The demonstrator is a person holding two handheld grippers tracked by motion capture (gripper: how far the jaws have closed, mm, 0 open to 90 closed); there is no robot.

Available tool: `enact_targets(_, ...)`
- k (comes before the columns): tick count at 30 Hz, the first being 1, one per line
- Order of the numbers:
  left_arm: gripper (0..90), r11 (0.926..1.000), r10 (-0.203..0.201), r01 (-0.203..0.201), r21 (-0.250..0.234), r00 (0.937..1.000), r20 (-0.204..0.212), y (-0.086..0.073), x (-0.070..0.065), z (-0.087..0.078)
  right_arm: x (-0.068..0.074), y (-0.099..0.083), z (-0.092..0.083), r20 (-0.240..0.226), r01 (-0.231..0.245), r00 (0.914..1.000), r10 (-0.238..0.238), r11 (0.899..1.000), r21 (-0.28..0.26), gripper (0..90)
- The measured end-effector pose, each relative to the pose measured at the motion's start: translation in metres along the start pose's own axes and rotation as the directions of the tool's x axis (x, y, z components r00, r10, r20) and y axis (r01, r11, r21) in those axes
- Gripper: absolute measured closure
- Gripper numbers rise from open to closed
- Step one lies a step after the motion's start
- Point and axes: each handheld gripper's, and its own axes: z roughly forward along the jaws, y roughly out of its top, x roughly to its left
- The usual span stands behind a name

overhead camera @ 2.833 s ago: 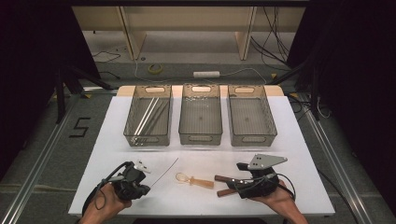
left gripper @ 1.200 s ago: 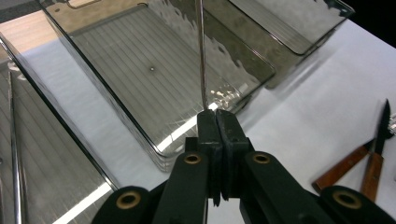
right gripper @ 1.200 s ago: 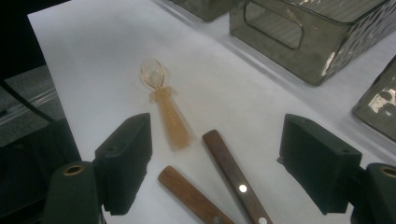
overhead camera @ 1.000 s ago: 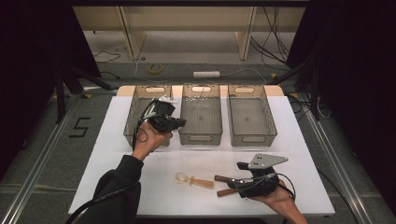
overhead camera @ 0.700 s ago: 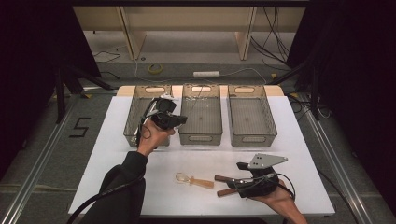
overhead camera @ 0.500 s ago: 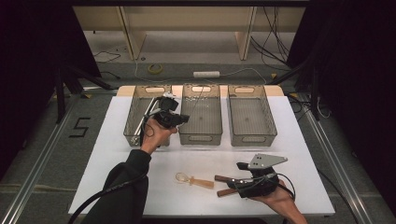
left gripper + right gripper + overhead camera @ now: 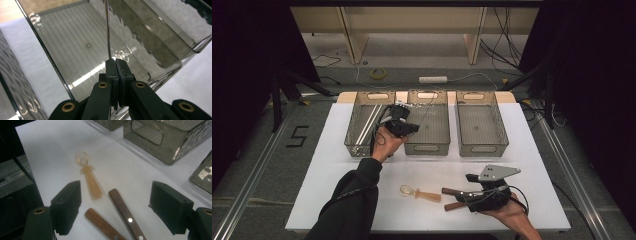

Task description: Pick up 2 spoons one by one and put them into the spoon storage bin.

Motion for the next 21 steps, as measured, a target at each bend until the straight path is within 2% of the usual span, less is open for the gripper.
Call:
enact_targets(7, 88.3, 0.9997, 0.000, 0.001, 0.025, 0.9999, -0.012, 0.000, 0.000, 0.007, 0.000, 0.000, 0.000, -0.002, 0.001, 1.0000, -0.001, 1.000, 0.000, 26.3)
enact_targets(12, 86.9, 0.9997, -0.021, 0.021, 0.015, 0.9996, -0.018, 0.001, 0.001, 0.009, 0.000, 0.000, 0.000, -0.004, 0.003, 1.0000, -0.003, 1.000, 0.002, 26.3)
enact_targets(15, 70.8, 0.9995, -0.025, 0.025, 0.016, 0.9997, 0.005, 0.001, 0.000, 0.008, 0.001, 0.000, 0.000, -0.004, 0.004, 1.0000, -0.004, 1.000, 0.001, 26.3)
enact_targets(21, 53.0, 1.0000, -0.002, 0.002, -0.009, 0.9993, 0.038, -0.002, -0.003, -0.009, 0.002, 0.002, 0.001, -0.003, 0.008, 1.0000, -0.008, 1.000, 0.005, 26.3)
